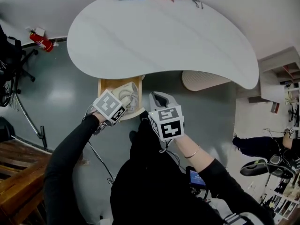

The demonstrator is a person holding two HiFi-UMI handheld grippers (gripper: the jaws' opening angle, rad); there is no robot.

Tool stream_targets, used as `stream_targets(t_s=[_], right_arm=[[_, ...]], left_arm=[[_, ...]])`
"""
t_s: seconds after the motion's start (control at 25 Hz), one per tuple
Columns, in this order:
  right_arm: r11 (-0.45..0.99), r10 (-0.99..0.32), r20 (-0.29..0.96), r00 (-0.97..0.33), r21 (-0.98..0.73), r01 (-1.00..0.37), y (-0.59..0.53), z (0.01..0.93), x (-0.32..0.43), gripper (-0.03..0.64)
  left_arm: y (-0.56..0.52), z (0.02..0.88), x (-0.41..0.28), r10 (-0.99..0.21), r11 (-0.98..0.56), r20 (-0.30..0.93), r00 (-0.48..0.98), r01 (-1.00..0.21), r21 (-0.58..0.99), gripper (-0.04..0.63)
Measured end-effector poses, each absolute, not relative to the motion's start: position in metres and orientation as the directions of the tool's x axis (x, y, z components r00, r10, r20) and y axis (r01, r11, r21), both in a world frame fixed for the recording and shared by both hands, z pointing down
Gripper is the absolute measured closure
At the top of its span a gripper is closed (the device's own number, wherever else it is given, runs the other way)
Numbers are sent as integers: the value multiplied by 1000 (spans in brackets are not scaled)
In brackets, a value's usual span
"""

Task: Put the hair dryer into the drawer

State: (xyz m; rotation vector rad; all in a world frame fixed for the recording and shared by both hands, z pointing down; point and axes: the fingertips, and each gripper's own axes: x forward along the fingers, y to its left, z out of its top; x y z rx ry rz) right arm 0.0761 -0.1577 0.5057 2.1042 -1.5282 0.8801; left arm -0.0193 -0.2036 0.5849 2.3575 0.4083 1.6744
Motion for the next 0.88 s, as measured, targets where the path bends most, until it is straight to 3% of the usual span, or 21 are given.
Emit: stream_targets(t_s=[0.28, 0.64, 0.88], right_arm=[[-320, -689, 700, 186, -64, -945, -168, 515, 86, 615], [-311, -669, 726, 159, -79, -947, -180, 527, 97, 615], [-311, -651, 747, 137, -98, -945, -186, 539, 103, 615]], left_arm=[[-218, 606, -9, 371, -926, 896, 243, 28, 376, 430], [-227, 625, 7, 359, -933, 917, 172, 78, 350, 430], [-233, 640, 19, 345, -938, 920, 185, 49, 342, 430]])
